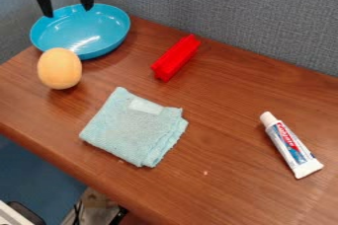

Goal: Put the yellow ball on the blue plate

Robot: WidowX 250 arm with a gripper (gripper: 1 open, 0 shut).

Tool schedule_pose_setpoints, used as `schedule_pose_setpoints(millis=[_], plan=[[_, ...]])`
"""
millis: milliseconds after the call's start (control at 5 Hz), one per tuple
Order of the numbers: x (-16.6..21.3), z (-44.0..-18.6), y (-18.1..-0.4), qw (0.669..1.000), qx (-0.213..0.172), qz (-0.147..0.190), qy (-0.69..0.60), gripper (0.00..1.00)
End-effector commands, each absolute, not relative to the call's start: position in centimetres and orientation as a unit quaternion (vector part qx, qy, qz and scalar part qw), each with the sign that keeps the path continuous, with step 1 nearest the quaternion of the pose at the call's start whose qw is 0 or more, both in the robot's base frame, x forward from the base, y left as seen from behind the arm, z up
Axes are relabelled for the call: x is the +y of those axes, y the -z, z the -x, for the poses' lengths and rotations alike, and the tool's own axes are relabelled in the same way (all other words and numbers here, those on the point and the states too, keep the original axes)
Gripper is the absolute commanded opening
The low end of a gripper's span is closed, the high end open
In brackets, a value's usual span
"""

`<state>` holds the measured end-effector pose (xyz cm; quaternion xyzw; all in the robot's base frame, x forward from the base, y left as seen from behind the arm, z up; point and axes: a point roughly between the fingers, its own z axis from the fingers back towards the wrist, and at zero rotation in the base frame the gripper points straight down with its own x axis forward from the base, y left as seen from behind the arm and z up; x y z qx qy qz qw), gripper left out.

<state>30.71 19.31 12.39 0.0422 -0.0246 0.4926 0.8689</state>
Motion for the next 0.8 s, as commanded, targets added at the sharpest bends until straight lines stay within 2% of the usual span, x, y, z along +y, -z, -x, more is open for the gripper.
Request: schedule_pose_setpoints(millis=[0,600], plan=[[19.8,-30.2,-12.6,0.865,-0.033,-0.055,-0.498,1.0],[20.6,-29.0,-10.2,0.858,-0.013,-0.075,-0.507,1.0]])
